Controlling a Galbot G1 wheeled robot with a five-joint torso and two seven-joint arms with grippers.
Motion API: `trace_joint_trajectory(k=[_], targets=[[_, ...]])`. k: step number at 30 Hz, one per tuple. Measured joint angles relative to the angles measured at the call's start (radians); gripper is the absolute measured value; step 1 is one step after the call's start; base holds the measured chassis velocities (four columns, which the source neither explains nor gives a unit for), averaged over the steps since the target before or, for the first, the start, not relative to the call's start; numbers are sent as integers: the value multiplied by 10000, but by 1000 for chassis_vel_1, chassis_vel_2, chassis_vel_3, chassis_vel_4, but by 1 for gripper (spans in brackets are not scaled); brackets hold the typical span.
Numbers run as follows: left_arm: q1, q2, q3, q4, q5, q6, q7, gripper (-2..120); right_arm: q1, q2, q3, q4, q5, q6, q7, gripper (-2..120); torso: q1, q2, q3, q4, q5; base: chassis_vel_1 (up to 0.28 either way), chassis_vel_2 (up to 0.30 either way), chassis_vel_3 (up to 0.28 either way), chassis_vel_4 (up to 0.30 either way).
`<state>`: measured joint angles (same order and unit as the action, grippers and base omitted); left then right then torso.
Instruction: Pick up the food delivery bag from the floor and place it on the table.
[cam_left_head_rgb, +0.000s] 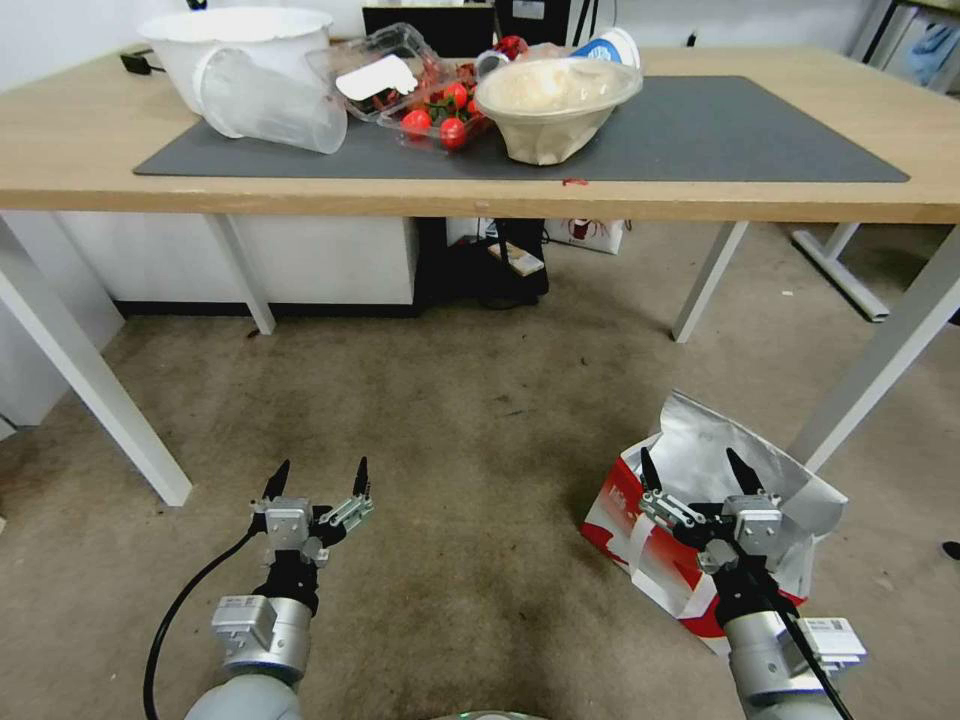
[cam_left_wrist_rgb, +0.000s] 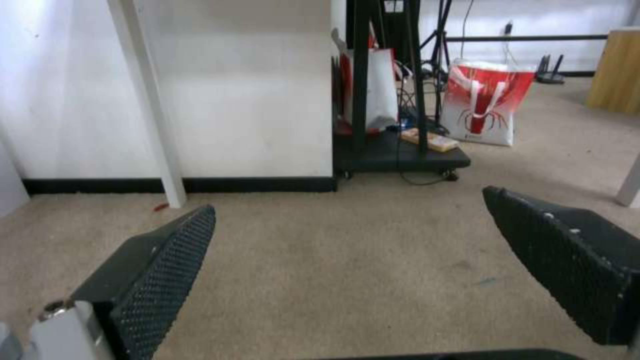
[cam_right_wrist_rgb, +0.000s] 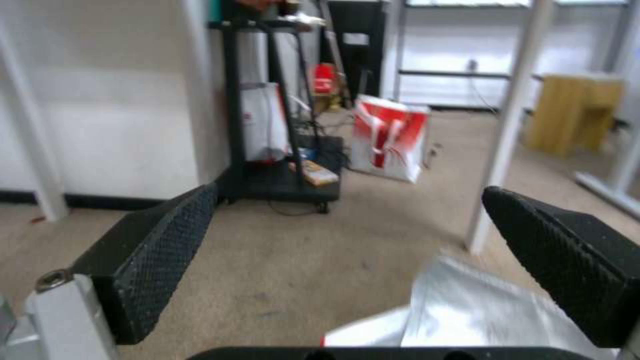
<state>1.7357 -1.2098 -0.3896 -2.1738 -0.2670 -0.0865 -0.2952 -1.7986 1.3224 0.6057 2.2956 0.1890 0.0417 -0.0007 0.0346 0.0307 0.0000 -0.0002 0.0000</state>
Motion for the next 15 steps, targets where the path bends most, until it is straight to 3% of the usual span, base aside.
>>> trace_joint_trajectory(k=[1,4,5,7,8,12,13,15], targets=[[0,0,0,0,0,0,0,100,0,0,0,0,0,0,0,100,0,0,0,0,0,0,0,0,0],[15,72,5,-14,-4,-3,-8,100,813,-1577,287,-801,1041,-18,-434,100,3,7,0,1,2,0,0,0,0],[15,72,5,-14,-4,-3,-8,100,813,-1577,287,-801,1041,-18,-434,100,3,7,0,1,2,0,0,0,0],[12,110,26,-41,6,-2,-26,100,1884,-3180,373,-2073,1835,212,-720,100,3,11,1,6,7,0,0,0,0],[12,110,26,-41,6,-2,-26,100,1884,-3180,373,-2073,1835,212,-720,100,3,11,1,6,7,0,0,0,0],[-175,276,107,0,-61,70,-32,100,2881,-5167,289,-3345,2721,214,-1001,100,5,18,1,-4,-3,0,0,0,0],[-175,276,107,0,-61,70,-32,100,2881,-5167,289,-3345,2721,214,-1001,100,5,18,1,-4,-3,0,0,0,0],[-114,271,96,33,-107,-6,-165,100,3768,-6439,-216,-4425,3453,-409,-1468,100,6,22,1,4,3,0,0,0,0]])
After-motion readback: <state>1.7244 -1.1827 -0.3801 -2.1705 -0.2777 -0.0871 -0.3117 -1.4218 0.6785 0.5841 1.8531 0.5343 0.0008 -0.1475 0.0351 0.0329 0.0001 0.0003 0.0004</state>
